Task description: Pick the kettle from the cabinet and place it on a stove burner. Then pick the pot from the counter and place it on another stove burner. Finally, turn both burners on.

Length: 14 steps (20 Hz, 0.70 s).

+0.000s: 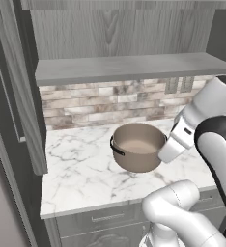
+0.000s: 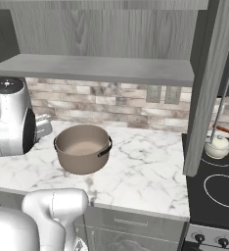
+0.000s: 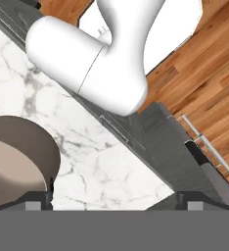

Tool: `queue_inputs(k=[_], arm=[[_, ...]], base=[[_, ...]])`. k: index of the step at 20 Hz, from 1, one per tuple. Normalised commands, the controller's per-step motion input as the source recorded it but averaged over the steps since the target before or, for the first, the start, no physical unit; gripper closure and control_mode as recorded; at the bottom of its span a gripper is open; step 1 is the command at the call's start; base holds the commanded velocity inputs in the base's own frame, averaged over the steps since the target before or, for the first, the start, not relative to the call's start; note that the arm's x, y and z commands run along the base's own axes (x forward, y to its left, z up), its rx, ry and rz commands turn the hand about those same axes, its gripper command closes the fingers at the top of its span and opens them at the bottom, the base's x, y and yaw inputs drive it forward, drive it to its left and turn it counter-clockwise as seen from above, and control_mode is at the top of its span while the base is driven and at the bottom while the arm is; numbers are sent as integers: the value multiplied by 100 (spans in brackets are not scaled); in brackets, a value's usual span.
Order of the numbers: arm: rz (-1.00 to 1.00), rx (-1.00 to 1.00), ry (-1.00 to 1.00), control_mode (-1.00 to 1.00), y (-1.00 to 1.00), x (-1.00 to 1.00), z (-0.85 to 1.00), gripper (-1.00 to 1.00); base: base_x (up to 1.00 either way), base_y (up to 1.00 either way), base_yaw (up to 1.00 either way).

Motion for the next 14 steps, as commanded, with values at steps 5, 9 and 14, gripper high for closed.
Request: queue_inputs(k=[5, 9, 14], arm=[[0, -13, -3, -100, -7, 0, -8, -100], [0, -12, -1, -100, -1, 0, -14, -100], [0, -14, -1, -100, 0, 1, -14, -100]], base=[[0, 0, 0], [0, 0, 0], [0, 0, 0]])
